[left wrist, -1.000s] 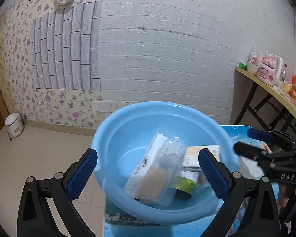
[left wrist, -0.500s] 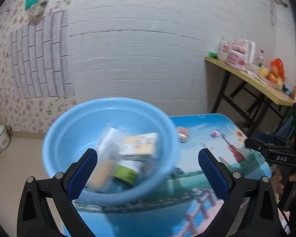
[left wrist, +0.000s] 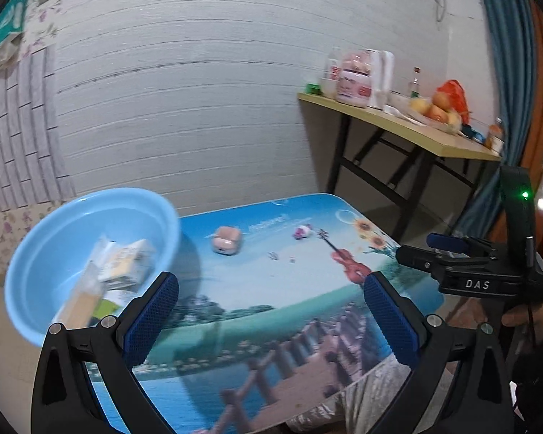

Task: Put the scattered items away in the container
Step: 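Move both open grippers back over the table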

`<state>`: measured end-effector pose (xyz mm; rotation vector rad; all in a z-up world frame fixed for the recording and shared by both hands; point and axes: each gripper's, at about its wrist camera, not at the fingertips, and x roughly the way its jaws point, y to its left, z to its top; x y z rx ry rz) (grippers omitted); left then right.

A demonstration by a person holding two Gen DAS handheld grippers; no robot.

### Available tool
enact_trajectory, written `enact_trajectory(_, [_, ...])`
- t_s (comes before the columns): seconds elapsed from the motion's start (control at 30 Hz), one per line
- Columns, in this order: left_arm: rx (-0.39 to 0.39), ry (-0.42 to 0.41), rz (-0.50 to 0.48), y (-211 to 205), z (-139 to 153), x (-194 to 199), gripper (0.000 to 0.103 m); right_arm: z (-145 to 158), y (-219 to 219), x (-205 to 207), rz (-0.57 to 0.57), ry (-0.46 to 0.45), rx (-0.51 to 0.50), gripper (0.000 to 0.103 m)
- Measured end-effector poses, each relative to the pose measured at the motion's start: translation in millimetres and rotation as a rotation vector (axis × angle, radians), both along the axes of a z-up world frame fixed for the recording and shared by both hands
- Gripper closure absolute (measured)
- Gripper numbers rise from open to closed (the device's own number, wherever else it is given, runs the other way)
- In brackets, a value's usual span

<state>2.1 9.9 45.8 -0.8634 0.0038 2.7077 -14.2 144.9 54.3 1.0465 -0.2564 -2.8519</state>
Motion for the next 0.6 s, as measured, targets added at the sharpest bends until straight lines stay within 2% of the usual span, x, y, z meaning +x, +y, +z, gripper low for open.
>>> enact_trajectory(0.2, [-0.011,-0.055,-0.018,20.2,-12.2,-7.2,0.0,-7.3,15.3,6.9,-0.037,-0.016,-0.028,0.013])
enact_trajectory(0.4, [-0.026,-0.062,-0.022,30.1,-16.7,-13.1,0.0,-9.5,18.3,4.3,-0.037,-0.013,-0.036,0.013])
enact_trajectory(0.6, [-0.044,-0.072,-0.007,32.3,-25.0,-19.6,0.0,-26.0,20.5,-2.4,-0.034,-0.05,-0.068,0.013])
